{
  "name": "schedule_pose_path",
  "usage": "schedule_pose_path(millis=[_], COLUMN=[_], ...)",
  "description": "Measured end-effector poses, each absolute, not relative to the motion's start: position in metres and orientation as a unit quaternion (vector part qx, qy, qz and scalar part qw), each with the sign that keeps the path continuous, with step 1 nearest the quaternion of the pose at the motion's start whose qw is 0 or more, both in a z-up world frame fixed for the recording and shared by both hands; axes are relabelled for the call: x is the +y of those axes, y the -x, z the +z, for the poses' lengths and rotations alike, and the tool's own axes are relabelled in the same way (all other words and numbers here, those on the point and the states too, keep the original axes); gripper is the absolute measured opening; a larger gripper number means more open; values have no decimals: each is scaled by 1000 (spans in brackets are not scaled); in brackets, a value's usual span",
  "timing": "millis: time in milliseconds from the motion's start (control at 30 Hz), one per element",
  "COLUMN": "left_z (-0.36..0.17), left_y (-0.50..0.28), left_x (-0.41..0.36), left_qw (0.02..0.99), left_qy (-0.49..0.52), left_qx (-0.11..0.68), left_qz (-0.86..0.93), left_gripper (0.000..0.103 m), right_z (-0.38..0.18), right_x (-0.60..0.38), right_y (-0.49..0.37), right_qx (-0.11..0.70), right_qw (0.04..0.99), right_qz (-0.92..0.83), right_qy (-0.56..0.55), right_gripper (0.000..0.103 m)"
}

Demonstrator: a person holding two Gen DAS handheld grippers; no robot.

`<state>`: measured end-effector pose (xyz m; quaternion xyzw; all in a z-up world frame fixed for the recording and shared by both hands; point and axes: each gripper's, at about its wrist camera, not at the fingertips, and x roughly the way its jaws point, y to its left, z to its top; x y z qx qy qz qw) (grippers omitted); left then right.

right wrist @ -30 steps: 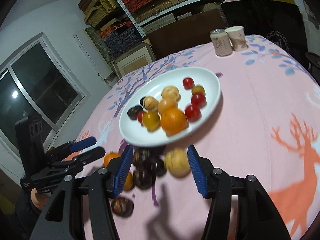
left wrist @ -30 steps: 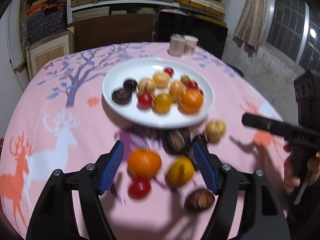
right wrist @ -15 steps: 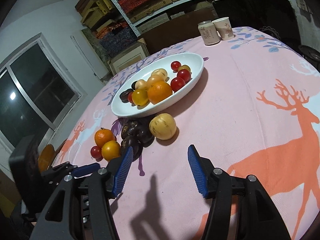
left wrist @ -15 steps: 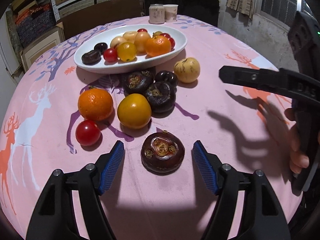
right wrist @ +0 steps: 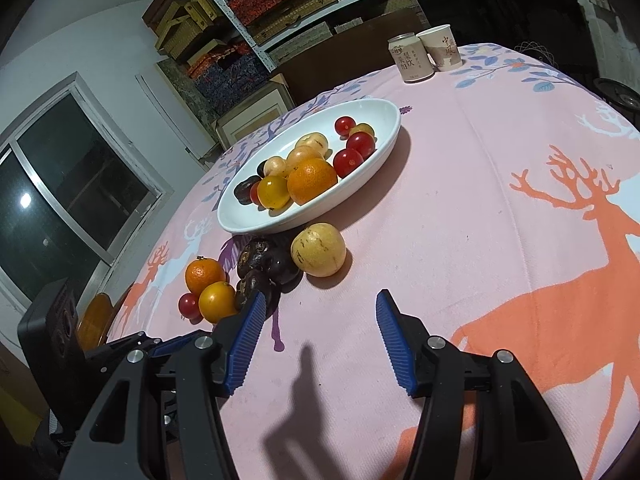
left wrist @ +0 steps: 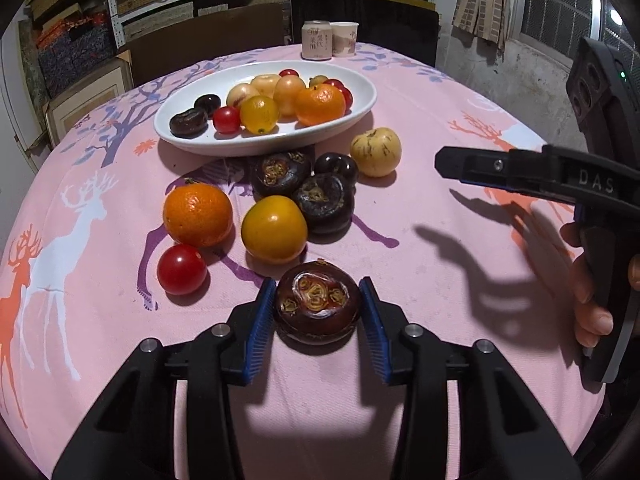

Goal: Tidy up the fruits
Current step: 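Close the left tool on a dark purple plum, then carry the plum toward the plate with the left tool while the right tool grips a pale yellow fruit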

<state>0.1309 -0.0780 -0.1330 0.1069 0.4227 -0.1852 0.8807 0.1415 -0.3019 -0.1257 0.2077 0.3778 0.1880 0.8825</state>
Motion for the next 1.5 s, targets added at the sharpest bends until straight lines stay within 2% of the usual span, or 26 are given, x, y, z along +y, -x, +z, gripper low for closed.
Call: schedule_pose_path(millis=[433,633,800,933,1000,1033,1067,1500], left_z=[-113,-112,-113,-116,-117,-118,-118,-119], left_y=[-124,-125,-126,-127,-129,-130,-131,-131], left_x=[-48,-49,-46,-47,-47,-47,-47,-46], left_qw=[917,917,916,913,910,909,908,908], left_qy=[-42,-43,-37,-37,-36,-34,-32,-28], left_qx=[367,364,367,373,379,381,383,383], left_qz=[-153,-155,-156,-162,-165,-167,-167,-168], left_gripper=[41,42,42,42,42,42,42,42], right_z=[-124,-105,-113,-126,-127,-126,-124,-110], right_x=[-295,-271,-252,-255,-255,-254,-252,-260], right_y=[-146,-170,-199,-208,-207,-205,-203,-177], right_qx=[387,389,413,430,431,429,426,407], right_qw=[884,903,897,887,885,885,888,891], right_qz=[174,138,132,125,133,139,138,157], right_qy=[-194,-121,-82,-110,-118,-115,-109,-129], right_gripper=[58,58,58,58,52,43,40,40])
